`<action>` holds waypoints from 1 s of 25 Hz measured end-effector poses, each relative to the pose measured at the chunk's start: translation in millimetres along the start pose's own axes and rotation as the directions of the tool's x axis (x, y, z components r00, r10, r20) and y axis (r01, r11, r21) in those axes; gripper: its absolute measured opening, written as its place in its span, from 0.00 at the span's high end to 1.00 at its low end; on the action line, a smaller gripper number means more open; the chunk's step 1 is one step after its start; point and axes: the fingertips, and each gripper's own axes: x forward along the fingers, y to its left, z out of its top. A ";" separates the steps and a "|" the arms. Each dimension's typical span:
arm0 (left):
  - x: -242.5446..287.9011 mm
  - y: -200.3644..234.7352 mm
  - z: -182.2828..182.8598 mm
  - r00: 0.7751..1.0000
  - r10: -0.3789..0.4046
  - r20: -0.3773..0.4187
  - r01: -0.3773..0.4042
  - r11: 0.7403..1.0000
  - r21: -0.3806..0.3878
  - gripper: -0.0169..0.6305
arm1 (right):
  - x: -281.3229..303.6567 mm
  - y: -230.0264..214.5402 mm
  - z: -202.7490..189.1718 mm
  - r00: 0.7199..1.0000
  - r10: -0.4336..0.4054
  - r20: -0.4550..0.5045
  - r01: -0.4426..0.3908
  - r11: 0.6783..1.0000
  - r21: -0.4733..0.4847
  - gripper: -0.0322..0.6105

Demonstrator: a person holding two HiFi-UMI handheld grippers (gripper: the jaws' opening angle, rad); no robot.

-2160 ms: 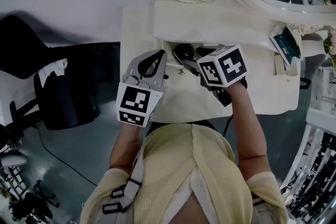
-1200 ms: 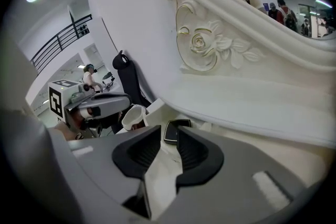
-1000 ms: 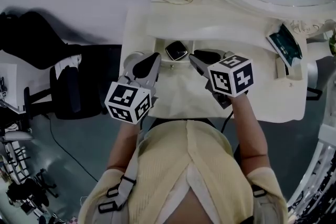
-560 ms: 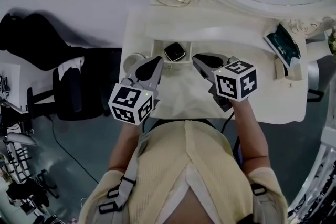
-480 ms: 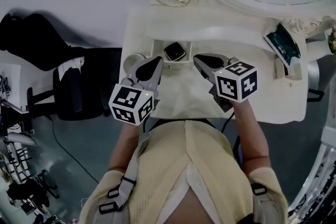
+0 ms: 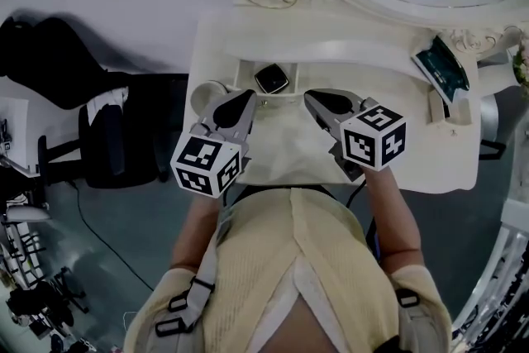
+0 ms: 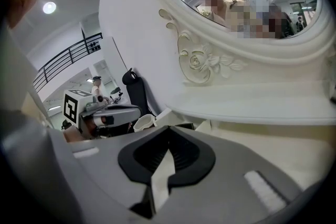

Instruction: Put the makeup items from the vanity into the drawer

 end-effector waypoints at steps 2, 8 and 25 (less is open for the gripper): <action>-1.0 0.3 -0.9 1.000 0.002 0.001 -0.002 1.000 -0.005 0.98 | -0.9 0.8 -0.8 1.000 -0.001 0.004 0.001 1.000 -0.005 0.95; -4.4 0.9 -3.4 1.000 0.006 -0.001 -0.006 1.000 -0.012 0.98 | -2.7 0.5 -6.8 1.000 -0.009 -0.009 0.009 1.000 -0.014 0.95; -12.8 5.5 -11.1 1.000 0.010 -0.005 -0.010 1.000 -0.026 0.98 | -1.7 1.8 -13.9 0.999 -0.035 -0.021 0.034 0.999 -0.015 0.95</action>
